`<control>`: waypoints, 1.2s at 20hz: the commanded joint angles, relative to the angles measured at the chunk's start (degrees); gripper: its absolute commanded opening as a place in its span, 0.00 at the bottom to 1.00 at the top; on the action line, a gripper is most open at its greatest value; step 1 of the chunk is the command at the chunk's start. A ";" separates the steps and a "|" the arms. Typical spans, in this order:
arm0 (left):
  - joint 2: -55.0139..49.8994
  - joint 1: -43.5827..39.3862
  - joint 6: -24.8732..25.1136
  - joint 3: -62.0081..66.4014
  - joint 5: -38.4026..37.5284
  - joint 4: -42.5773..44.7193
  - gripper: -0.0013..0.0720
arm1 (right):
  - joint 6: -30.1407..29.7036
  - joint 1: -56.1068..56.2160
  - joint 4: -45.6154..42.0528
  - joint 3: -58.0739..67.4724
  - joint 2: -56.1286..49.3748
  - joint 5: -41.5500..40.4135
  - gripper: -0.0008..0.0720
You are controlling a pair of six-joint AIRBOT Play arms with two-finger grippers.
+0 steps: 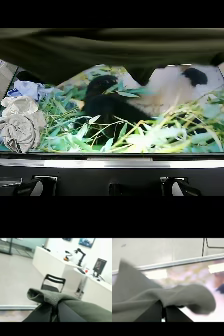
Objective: Fold the clothes and pants, and hang the long-sleeved shirts on hangers.
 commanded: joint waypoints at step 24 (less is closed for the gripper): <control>-44.04 2.84 -8.31 -17.49 -26.21 18.80 0.98 | 4.63 -2.27 -1.66 -15.32 -40.13 4.37 0.74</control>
